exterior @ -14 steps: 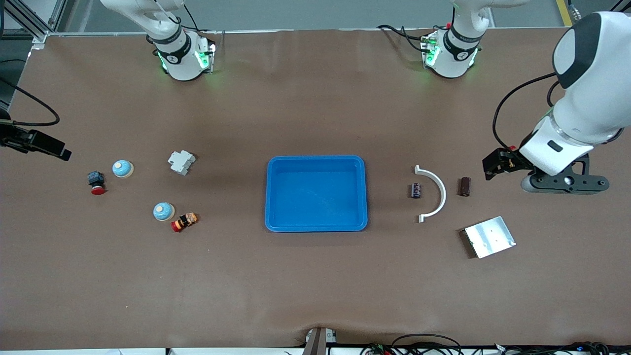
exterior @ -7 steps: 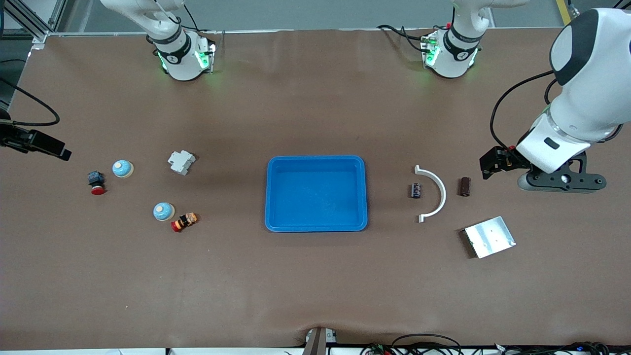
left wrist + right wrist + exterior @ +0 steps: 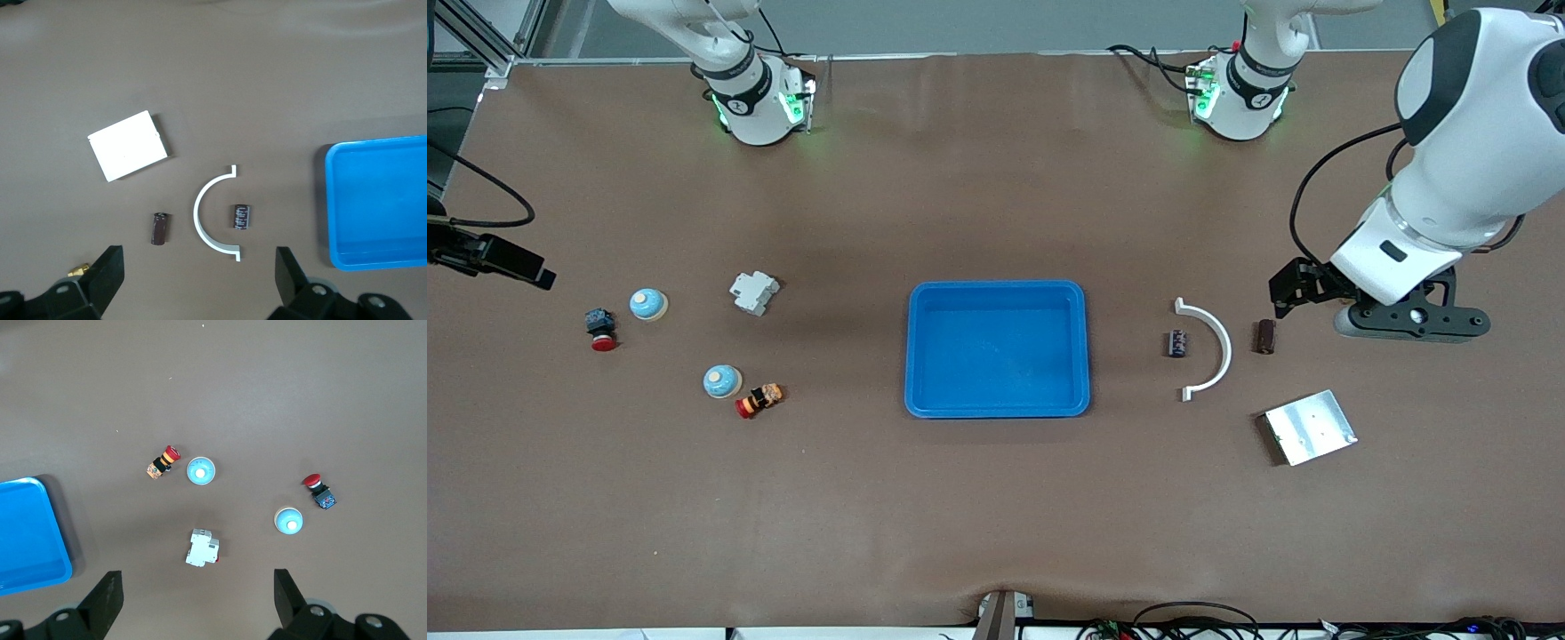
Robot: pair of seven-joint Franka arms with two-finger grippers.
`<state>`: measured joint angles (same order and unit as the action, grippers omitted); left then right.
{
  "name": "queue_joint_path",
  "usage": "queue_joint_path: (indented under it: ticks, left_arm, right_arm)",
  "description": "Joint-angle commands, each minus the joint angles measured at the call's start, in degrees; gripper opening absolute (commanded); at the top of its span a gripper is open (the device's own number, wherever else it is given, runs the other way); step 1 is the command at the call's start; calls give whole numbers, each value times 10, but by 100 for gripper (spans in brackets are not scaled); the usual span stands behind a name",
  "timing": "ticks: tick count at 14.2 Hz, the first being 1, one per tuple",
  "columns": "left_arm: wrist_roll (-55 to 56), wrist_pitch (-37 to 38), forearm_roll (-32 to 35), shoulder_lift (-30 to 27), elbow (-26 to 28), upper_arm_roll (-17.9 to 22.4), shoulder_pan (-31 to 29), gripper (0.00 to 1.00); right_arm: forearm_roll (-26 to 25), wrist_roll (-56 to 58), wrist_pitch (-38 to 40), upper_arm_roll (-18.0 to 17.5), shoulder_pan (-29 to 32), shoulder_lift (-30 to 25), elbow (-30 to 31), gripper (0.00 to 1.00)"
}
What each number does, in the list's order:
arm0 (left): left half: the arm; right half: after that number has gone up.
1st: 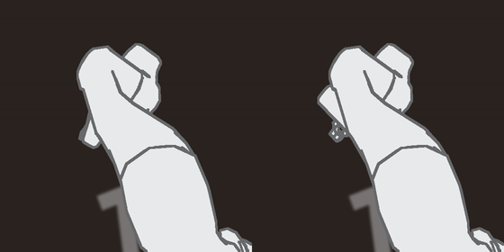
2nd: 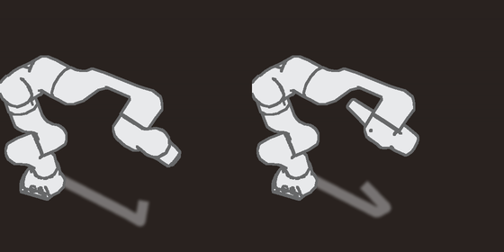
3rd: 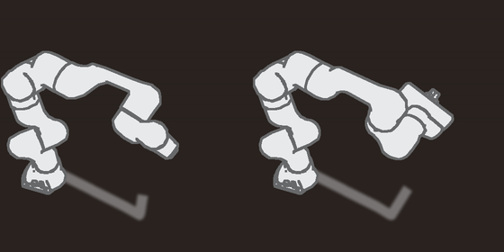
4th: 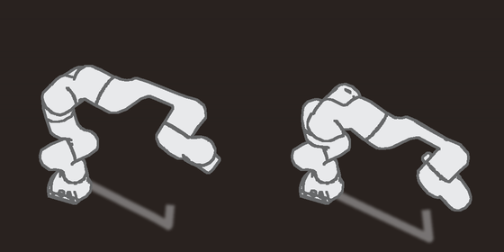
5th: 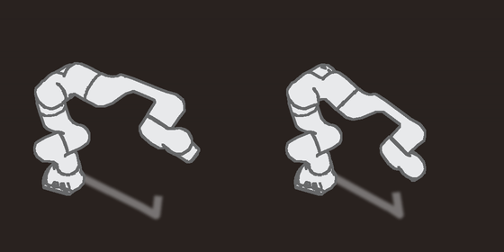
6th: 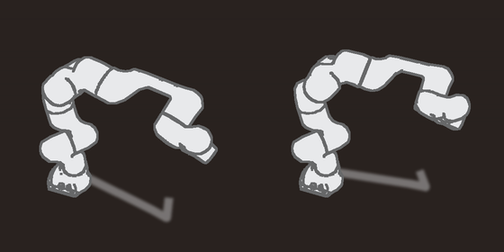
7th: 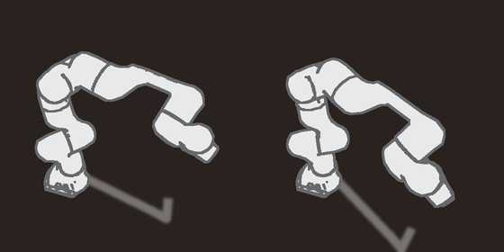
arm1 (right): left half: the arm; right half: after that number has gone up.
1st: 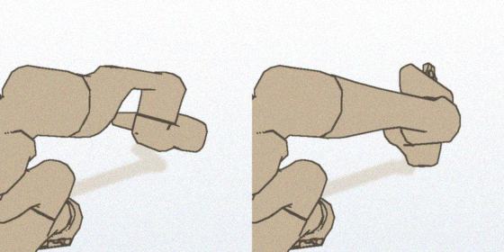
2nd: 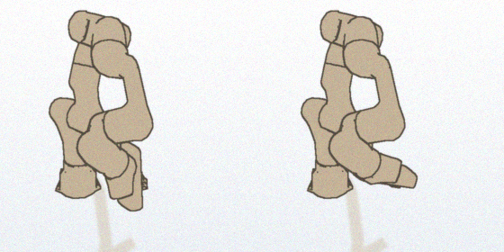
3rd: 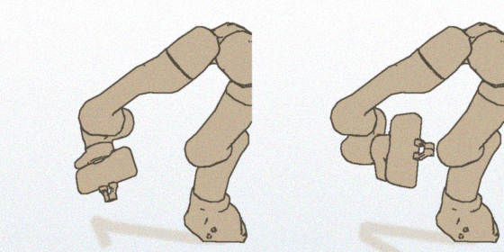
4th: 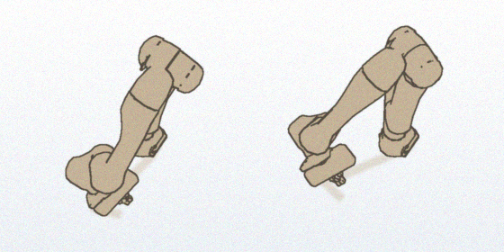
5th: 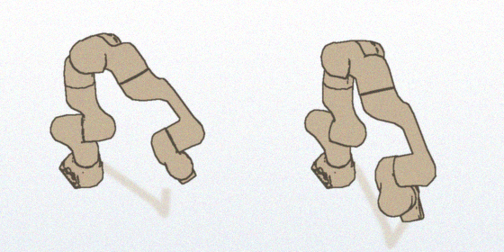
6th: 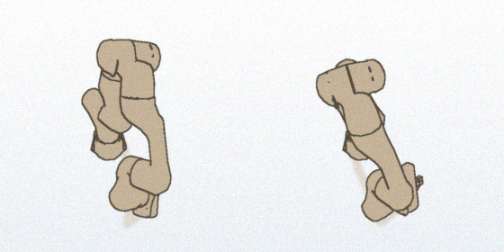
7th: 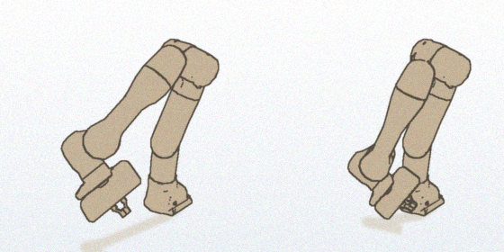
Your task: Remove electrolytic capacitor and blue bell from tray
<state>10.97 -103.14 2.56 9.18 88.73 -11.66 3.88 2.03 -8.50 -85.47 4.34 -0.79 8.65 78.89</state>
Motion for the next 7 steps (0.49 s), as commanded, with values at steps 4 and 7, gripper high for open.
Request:
queue_joint_path:
  ticks: [4,7]
  left_arm:
    - [5,5,-2,-6,0,-5,3,100]
    - [-2,2,-1,-5,0,-6,3,100]
  right_arm:
    - [8,-2,9,-5,4,5,-15,100]
    - [8,-2,9,-5,5,5,-15,100]
